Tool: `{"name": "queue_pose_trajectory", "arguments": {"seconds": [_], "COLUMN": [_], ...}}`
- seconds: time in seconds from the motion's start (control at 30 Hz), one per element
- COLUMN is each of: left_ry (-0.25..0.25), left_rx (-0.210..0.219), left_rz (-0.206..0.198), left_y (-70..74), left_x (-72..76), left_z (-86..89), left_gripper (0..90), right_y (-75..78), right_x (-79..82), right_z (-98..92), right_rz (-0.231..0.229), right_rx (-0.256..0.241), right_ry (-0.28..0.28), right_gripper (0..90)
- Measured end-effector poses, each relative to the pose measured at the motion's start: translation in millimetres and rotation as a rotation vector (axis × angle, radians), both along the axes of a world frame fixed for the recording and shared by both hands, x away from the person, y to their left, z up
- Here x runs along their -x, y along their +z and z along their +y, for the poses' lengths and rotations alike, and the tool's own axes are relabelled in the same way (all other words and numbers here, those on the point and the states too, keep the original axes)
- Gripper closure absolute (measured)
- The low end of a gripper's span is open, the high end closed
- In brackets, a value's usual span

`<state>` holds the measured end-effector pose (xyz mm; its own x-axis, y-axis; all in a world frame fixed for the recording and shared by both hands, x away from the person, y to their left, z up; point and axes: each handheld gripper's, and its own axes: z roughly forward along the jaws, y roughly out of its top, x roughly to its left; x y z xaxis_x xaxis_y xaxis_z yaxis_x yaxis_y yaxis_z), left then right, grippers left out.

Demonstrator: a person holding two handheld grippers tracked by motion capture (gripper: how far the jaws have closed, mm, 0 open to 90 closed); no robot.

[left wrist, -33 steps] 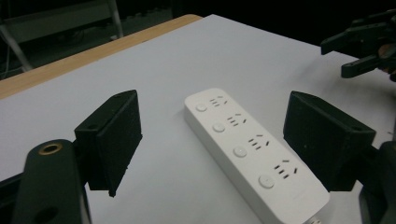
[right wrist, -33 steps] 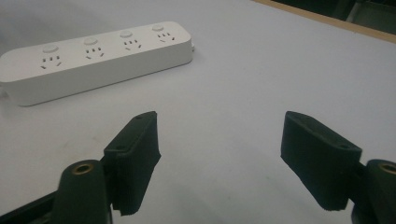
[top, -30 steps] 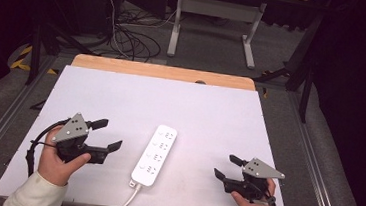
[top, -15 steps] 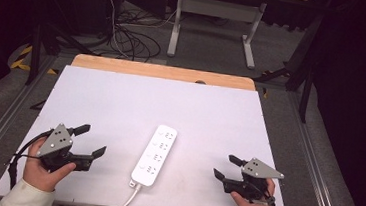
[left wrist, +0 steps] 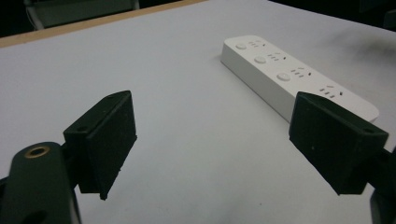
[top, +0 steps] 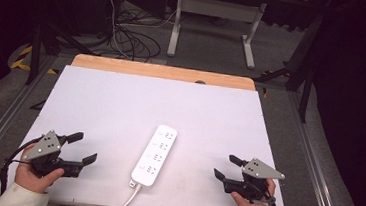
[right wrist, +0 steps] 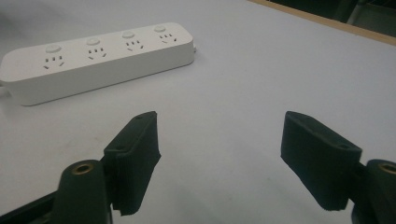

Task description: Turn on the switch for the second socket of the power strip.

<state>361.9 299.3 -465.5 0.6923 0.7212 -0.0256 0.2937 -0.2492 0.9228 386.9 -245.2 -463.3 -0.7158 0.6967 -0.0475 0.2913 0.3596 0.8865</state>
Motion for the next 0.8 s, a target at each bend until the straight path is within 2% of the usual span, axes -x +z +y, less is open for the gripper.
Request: {"name": "queue_pose_trajectory", "arguments": {"seconds": [0.17,0.33,0.6,0.8], "left_ry": [0.008,0.013,0.016,0.048], "left_rx": [0.021,-0.009,-0.021,0.022], "left_rz": [0.042,0.071,0.026,0.049], "left_y": [-9.6,-18.5,-12.9,-11.8], "left_x": [2.6,3.9,6.3,6.9], "left_z": [4.6,4.8,4.5,8.2], "left_gripper": [15.7,15.9,16.5,15.9], "right_y": [0.0,-0.1,-0.4,-0.2], "right_x": [0.1,-0.1,-0.5,-0.5], "right_z": [0.0,0.0,0.1,0.6], "right_rz": [0.001,0.001,0.002,0.004], "right_rx": [0.0,0.0,0.0,-0.003], "right_ry": [0.001,0.001,0.001,0.004], "right_gripper": [28.3,28.3,28.3,28.0]}}
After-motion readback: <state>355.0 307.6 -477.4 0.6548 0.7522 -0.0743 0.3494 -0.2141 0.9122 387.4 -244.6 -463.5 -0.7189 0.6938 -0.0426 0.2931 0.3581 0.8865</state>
